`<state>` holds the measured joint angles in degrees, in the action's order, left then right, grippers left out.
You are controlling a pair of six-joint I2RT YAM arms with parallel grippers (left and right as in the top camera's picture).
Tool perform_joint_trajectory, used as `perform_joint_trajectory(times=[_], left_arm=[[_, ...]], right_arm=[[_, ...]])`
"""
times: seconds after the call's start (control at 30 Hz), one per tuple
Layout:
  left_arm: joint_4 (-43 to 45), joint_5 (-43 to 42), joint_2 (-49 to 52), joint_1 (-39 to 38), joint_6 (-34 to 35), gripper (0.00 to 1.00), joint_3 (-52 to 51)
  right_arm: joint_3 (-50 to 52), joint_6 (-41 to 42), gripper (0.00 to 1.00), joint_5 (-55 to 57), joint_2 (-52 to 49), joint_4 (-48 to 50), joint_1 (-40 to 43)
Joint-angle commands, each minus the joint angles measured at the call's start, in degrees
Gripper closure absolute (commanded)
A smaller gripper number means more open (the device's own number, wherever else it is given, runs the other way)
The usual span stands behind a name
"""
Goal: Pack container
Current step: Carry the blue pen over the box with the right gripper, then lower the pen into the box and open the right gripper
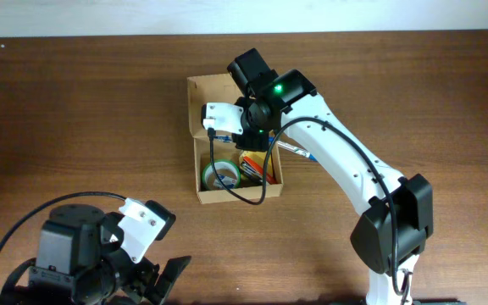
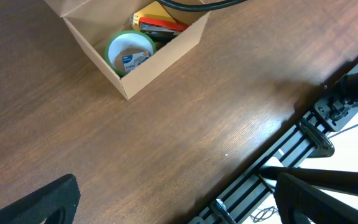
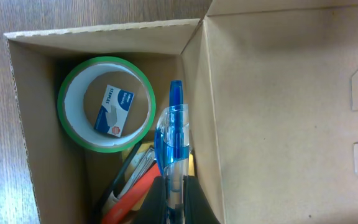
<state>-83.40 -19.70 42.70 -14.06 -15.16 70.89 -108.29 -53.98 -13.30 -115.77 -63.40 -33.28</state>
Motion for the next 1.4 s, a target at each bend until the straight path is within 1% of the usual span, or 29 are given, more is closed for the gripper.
perform_joint_trajectory(times=[0.0, 0.1, 0.27, 0.63, 0.8, 1.07, 1.1, 1.13, 1.17, 1.2, 1.37], left_arm=[[0.0, -1.0, 0.0, 0.0, 0.6, 0.00, 0.6], [0.0, -1.0, 0.0, 0.0, 0.6, 0.00, 0.6], [0.0, -1.0, 0.0, 0.0, 0.6, 0.00, 0.6], [0.0, -1.0, 0.0, 0.0, 0.6, 0.00, 0.6], [0.0, -1.0, 0.0, 0.0, 0.6, 0.00, 0.6], [0.0, -1.0, 0.0, 0.0, 0.6, 0.00, 0.6], [0.0, -1.0, 0.0, 0.0, 0.6, 0.00, 0.6], [0.0, -1.0, 0.0, 0.0, 0.6, 0.00, 0.6], [0.0, -1.0, 0.0, 0.0, 0.6, 0.00, 0.6], [0.0, -1.0, 0.0, 0.0, 0.6, 0.00, 0.6], [0.0, -1.0, 0.0, 0.0, 0.6, 0.00, 0.6]], right_arm=[[0.4, -1.7, 0.96, -3.1, 0.1, 0.0, -0.1], [0.4, -1.8, 0.96, -5.7, 0.1, 0.9, -0.1], [0.4, -4.1, 0.96, -5.8, -1.5, 1.6, -0.1], [1.2, -4.4, 0.96, -6.7, -5.7, 2.3, -0.1], [1.8, -4.5, 0.96, -6.7, -7.5, 4.0, -0.1], [2.2, -4.5, 0.96, -7.3, -7.8, 6.2, -0.1], [2.2, -4.5, 0.93, -7.3, -7.8, 6.4, -0.1], [2.2, -4.5, 0.84, -7.3, -7.8, 6.7, -0.1], [2.2, -4.5, 0.73, -7.3, -7.8, 7.0, -0.1], [2.2, -4.5, 0.70, -7.3, -7.8, 7.2, -0.1], [2.2, -4.5, 0.69, -7.3, -7.8, 7.3, -0.1]])
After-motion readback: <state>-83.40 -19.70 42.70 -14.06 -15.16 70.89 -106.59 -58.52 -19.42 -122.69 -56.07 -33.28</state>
